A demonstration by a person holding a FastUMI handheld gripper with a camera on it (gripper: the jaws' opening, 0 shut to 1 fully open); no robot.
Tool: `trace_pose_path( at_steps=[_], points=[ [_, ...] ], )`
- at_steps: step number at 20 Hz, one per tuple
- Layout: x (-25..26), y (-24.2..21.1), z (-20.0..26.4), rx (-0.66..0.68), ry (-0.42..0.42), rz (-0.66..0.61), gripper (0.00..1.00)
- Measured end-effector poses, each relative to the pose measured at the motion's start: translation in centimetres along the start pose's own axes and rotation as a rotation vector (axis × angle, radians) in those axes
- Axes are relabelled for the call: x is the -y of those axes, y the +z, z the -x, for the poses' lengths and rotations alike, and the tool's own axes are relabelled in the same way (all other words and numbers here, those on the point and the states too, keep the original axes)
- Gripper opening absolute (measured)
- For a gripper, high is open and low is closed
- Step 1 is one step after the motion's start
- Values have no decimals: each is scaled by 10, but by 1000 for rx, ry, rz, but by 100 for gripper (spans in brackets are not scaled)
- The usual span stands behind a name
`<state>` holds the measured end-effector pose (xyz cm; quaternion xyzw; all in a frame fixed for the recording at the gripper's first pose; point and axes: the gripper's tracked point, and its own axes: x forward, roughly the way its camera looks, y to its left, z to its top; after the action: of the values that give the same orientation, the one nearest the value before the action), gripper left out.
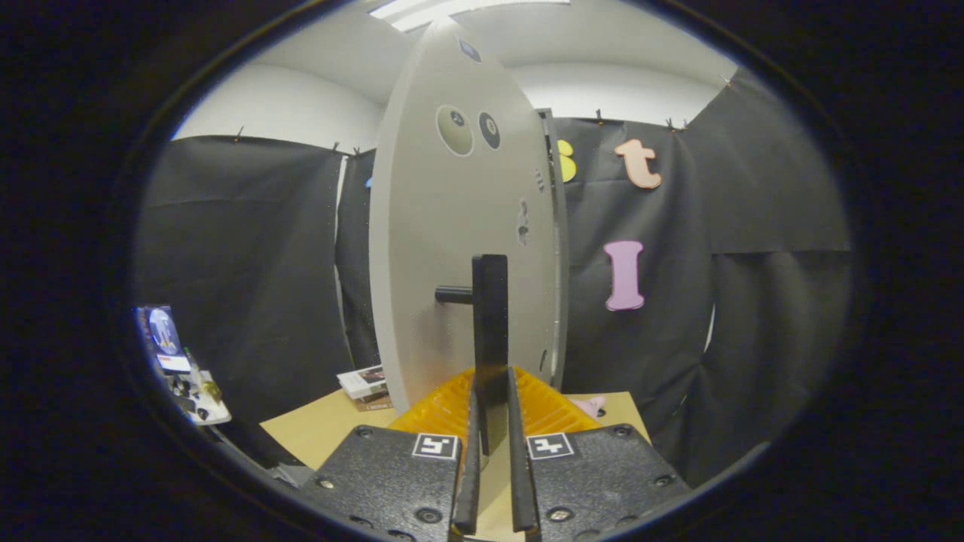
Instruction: Open the shoe cabinet door, grab the shoes and put them into the shoe cabinet, then close the shoe cabinet door.
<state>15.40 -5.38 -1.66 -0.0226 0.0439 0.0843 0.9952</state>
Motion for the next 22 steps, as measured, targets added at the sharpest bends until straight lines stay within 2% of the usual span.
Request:
trace_pose_path(
  at_steps=[3, 4, 6, 7, 9, 12, 17, 22],
  points=[
    [18, 0, 3, 16, -136, 23, 19],
    [25, -3, 9, 21, -173, 12, 13],
    [19, -10, 22, 17, -148, -43, 11],
    [12, -9, 20, 17, -124, -67, 23],
    [10, -5, 24, 31, -133, -90, 46],
    [16, -5, 30, 48, -198, -108, 100],
    [-9, -12, 38, 38, -178, -140, 99],
    [-26, -20, 30, 53, -126, -75, 99]
  ],
)
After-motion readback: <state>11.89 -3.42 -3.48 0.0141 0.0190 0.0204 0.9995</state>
